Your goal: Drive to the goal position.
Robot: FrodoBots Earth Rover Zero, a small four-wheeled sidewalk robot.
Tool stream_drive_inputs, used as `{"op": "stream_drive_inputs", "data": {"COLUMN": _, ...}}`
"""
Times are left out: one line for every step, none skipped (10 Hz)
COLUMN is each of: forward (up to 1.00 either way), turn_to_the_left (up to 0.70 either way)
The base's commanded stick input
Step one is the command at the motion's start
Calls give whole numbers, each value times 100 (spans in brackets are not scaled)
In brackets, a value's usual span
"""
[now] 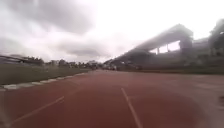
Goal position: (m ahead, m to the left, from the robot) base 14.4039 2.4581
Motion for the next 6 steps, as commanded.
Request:
{"op": "stream_drive_inputs", "data": {"forward": 50, "turn_to_the_left": 2}}
{"op": "stream_drive_inputs", "data": {"forward": 50, "turn_to_the_left": 2}}
{"op": "stream_drive_inputs", "data": {"forward": 50, "turn_to_the_left": 2}}
{"op": "stream_drive_inputs", "data": {"forward": 50, "turn_to_the_left": 2}}
{"op": "stream_drive_inputs", "data": {"forward": 50, "turn_to_the_left": 2}}
{"op": "stream_drive_inputs", "data": {"forward": 50, "turn_to_the_left": 2}}
